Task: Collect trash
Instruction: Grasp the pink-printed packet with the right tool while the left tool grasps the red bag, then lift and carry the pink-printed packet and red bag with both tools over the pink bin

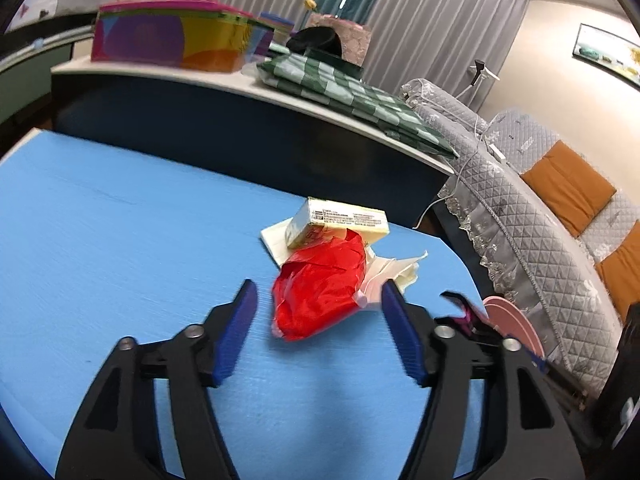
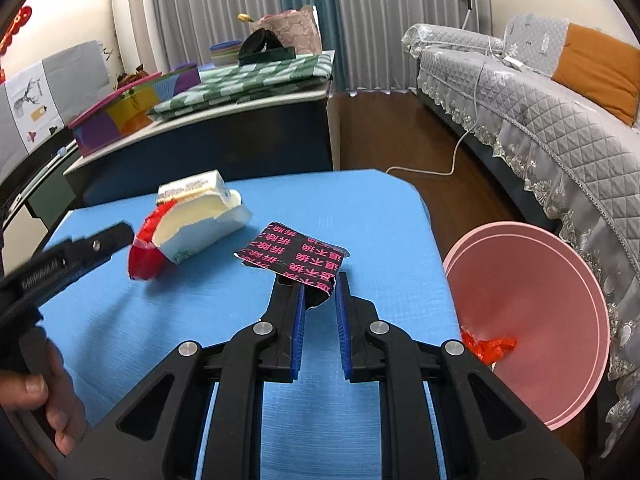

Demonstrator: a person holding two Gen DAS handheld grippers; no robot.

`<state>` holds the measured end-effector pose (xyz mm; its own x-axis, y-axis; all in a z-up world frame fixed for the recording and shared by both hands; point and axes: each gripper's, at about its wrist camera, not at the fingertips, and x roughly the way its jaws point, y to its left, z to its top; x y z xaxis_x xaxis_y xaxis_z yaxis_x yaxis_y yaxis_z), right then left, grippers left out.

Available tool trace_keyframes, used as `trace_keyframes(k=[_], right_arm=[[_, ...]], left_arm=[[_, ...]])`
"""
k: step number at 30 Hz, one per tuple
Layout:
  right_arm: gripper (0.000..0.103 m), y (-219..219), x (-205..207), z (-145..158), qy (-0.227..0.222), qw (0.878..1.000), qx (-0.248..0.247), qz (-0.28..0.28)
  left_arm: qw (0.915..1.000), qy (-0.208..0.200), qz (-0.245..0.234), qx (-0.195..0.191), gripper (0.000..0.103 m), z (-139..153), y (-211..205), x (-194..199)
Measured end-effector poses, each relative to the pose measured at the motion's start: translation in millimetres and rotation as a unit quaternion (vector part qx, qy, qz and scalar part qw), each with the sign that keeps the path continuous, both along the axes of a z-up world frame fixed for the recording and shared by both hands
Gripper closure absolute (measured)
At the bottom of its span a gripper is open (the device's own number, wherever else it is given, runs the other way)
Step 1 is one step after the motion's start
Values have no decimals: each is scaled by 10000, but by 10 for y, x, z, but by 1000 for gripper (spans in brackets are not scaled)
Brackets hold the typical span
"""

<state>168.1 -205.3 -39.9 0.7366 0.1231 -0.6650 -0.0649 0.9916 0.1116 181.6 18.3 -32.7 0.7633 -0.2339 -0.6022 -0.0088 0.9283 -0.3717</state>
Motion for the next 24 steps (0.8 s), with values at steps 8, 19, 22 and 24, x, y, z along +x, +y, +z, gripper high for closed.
trace_keyframes(k=[8, 19, 22, 24], right_arm=[[88, 5, 7, -49, 46, 10000, -22, 63], [88, 73, -52, 50, -28, 9999, -56, 135], [88, 96, -76, 11, 44, 9998, -103, 134], [88, 90, -95, -9, 81, 9999, -82, 112]], left_arm=[[9968, 437, 32, -670, 35, -265, 27, 156], [9995, 258, -76, -180, 47, -100, -48, -43], [9992, 274, -61, 287, 47, -72, -67, -157], [9983, 302, -54, 499, 47, -75, -41, -228]])
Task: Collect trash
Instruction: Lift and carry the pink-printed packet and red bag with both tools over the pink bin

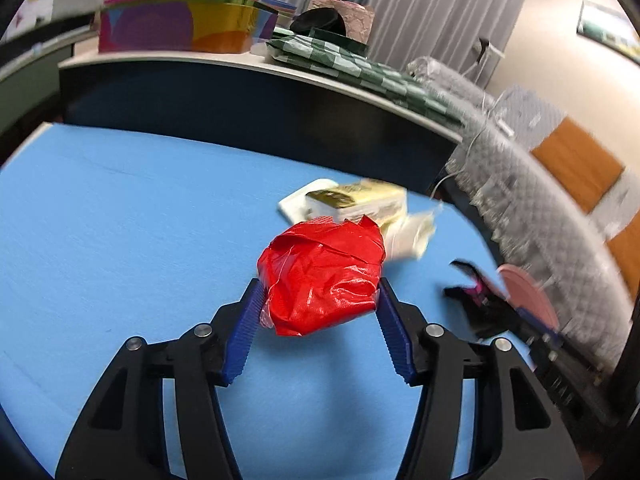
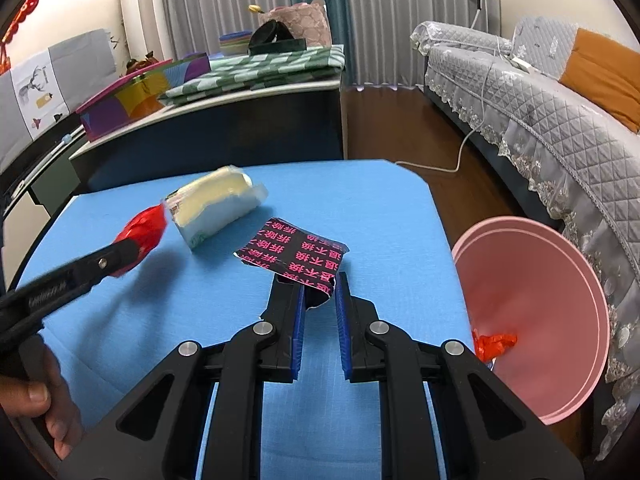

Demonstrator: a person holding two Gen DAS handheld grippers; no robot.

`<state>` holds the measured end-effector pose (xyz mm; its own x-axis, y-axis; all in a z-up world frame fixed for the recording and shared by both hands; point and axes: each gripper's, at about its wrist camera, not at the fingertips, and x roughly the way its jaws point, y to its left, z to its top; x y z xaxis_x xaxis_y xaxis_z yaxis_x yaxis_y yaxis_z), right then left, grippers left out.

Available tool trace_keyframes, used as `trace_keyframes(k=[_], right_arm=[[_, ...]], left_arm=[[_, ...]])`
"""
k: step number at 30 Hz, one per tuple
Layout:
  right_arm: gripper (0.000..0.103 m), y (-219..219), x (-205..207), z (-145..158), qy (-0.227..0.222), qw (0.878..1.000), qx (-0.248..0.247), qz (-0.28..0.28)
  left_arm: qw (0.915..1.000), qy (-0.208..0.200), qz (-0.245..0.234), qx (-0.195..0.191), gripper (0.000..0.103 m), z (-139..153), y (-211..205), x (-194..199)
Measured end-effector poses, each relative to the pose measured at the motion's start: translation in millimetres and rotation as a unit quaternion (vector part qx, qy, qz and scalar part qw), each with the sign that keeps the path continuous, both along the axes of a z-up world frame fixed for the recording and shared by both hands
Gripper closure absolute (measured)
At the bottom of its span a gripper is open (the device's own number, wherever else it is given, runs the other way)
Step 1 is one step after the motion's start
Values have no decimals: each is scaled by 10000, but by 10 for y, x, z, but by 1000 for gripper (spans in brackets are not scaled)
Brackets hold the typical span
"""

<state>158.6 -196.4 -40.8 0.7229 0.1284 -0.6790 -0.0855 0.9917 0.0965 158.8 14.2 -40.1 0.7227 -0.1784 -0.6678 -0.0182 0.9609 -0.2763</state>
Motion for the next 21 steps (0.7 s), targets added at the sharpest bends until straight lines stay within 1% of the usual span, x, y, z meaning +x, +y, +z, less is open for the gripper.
trace_keyframes(k=[3, 7, 9, 21], right_arm=[[88, -12, -49, 54, -60, 9999, 61, -56], [88, 8, -140, 216, -262, 9996, 56, -38], [88, 25, -179, 282, -337, 9994, 37, -28], [88, -117, -483, 658, -758, 9968, 55, -230]], left_arm=[[9999, 8, 35, 97, 47, 20, 36, -85], [9989, -233, 44, 406, 47, 129, 41, -220], [9982, -346, 55, 489, 47, 182, 21, -278], [9956, -710, -28, 606, 47, 467, -97, -589]])
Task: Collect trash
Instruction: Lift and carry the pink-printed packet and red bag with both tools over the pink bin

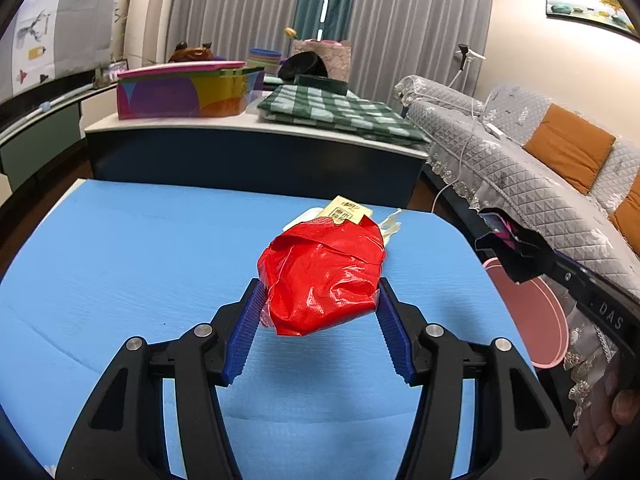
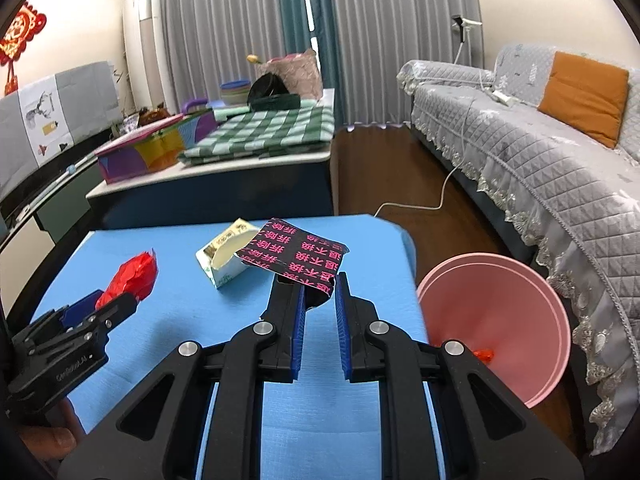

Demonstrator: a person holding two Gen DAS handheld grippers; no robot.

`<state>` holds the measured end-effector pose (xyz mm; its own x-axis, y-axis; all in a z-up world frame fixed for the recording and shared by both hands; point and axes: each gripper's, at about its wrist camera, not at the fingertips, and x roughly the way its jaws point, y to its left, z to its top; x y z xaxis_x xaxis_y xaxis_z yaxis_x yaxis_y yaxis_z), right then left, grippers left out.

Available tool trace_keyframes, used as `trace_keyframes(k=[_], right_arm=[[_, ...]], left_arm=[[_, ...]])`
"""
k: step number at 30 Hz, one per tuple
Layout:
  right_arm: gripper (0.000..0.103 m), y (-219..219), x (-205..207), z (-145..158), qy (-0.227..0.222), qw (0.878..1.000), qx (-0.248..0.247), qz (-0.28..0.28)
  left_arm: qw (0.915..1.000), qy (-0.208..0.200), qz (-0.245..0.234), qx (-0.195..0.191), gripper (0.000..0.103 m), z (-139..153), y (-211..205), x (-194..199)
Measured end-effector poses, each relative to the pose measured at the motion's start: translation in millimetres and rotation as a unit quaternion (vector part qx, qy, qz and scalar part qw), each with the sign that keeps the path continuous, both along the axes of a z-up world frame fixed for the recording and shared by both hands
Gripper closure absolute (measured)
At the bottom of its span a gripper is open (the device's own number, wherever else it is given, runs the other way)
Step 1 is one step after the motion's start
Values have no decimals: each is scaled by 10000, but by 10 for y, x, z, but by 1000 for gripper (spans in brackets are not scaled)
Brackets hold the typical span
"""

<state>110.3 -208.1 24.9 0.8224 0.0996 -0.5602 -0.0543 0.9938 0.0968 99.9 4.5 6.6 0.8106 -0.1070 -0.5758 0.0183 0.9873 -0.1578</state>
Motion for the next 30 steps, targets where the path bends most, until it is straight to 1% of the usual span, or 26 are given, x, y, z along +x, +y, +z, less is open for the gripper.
trace_keyframes(k=[7, 13, 30], right_arm=[[88, -88, -146, 178, -215, 9997, 7, -86], [88, -213, -233, 275, -329, 9993, -2, -175], [88, -635, -262, 317, -393, 9975, 74, -589]], left_arm=[[9998, -172, -86, -14, 47, 144, -59, -89], [9995, -272, -174, -14, 47, 222, -163, -102], [9983, -328, -485, 29, 47, 233, -531, -48]])
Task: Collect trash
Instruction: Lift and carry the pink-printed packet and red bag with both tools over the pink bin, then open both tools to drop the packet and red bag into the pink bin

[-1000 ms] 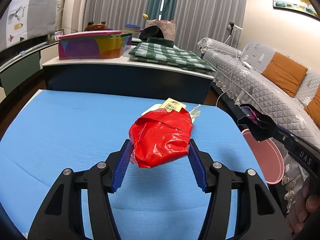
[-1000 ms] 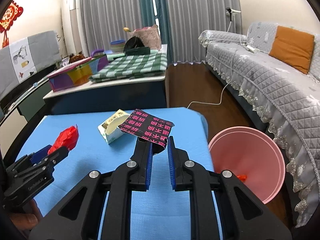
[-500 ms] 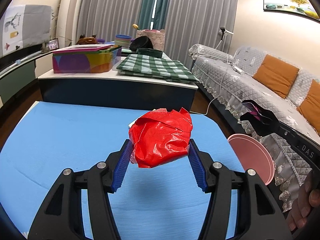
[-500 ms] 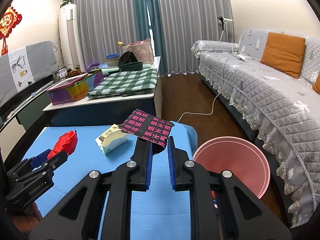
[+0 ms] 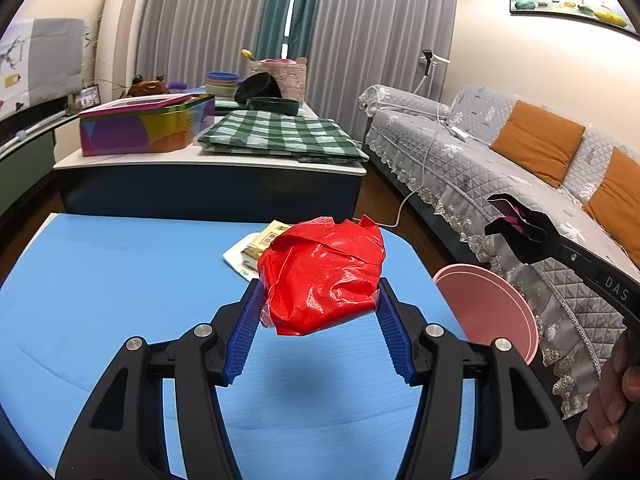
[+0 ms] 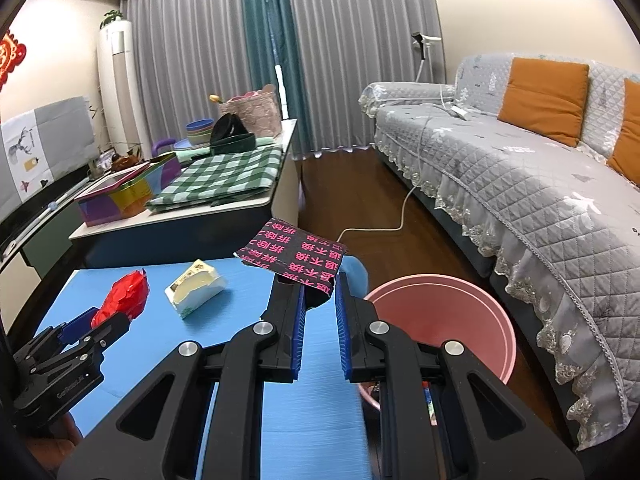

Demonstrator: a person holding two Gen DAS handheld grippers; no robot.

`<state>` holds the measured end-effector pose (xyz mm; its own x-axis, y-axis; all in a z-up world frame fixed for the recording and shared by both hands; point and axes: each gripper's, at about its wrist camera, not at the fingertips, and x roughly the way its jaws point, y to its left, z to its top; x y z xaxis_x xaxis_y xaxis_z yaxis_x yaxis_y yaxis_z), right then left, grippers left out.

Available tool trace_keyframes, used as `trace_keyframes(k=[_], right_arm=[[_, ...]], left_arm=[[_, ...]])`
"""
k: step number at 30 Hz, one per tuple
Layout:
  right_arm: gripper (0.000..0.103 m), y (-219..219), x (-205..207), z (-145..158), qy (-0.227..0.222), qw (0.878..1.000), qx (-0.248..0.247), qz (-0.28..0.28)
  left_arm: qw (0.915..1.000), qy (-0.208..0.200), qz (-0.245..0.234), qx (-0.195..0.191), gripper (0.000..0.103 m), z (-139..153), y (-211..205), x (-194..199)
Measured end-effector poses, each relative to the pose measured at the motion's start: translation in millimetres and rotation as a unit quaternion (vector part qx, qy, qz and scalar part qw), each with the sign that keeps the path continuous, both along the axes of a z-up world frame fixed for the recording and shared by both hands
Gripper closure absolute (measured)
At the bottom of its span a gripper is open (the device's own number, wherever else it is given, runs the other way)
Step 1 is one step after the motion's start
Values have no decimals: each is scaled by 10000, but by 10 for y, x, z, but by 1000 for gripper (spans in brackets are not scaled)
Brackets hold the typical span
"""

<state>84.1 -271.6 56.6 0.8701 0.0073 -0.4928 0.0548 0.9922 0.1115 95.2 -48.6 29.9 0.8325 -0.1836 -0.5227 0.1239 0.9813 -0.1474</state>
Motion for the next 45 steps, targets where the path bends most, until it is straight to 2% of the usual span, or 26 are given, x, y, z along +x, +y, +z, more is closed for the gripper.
trace_keyframes(k=[18, 27, 45], right_arm=[[88, -715, -3, -71, -11, 9968, 79, -793], [88, -1149, 66, -159, 38, 9920, 27, -1264], [88, -1657, 251, -406, 211, 9838, 178, -1769]], left_arm=[[9987, 20, -514, 26, 47, -26, -547, 60], [9953, 72, -955, 111, 47, -67, -948, 139], [9855, 126, -1661, 315, 47, -107, -1945, 654]])
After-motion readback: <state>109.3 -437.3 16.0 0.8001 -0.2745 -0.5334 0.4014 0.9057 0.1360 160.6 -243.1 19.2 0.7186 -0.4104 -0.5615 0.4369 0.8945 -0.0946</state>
